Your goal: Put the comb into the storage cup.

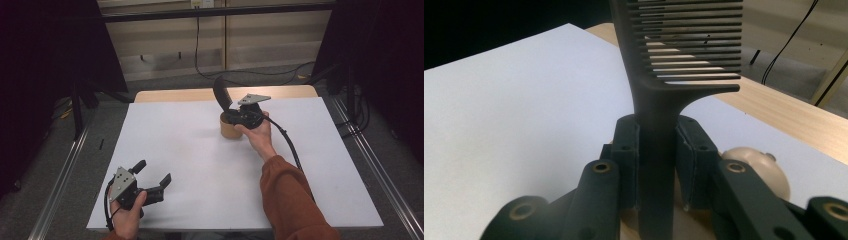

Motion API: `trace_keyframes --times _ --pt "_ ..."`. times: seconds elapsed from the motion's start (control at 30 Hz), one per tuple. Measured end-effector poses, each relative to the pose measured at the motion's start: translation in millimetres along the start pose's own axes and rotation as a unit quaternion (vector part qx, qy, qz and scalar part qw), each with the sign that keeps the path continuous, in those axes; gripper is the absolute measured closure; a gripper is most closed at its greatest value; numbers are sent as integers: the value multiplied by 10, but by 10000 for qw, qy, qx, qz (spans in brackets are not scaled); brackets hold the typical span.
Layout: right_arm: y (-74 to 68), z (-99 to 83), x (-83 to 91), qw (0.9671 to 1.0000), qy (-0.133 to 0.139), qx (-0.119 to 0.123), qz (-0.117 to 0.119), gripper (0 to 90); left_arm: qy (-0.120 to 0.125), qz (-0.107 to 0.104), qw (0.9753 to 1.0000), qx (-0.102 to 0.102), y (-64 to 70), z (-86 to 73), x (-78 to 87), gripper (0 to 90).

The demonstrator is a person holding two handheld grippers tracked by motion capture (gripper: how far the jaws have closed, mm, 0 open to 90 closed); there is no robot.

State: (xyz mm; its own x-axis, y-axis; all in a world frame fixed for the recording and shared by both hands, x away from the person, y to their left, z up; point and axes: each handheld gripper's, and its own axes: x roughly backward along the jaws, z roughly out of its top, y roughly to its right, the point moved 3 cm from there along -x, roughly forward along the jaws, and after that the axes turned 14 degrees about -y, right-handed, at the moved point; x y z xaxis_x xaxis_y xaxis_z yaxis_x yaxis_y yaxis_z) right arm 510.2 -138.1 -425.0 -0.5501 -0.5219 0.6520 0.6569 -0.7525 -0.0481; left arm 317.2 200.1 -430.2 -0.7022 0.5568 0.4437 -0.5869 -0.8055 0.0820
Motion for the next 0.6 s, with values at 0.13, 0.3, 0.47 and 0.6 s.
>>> trace_keyframes --times 0.13,0.3,0.47,0.6 --pt "-11 -7 -10 10000 37 -7 -1 725 -7 5 10000 3 -3 0 -1 22" --pt "-36 9 -56 10000 -7 62 -30 723 -2 -4 10000 -7 0 2 -2 22" --pt "-29 7 -98 10000 29 -15 -25 722 8 -15 10000 17 -4 2 -1 22" --pt "-52 31 -135 9999 -81 101 -69 721 13 -19 10000 19 -4 3 0 22"
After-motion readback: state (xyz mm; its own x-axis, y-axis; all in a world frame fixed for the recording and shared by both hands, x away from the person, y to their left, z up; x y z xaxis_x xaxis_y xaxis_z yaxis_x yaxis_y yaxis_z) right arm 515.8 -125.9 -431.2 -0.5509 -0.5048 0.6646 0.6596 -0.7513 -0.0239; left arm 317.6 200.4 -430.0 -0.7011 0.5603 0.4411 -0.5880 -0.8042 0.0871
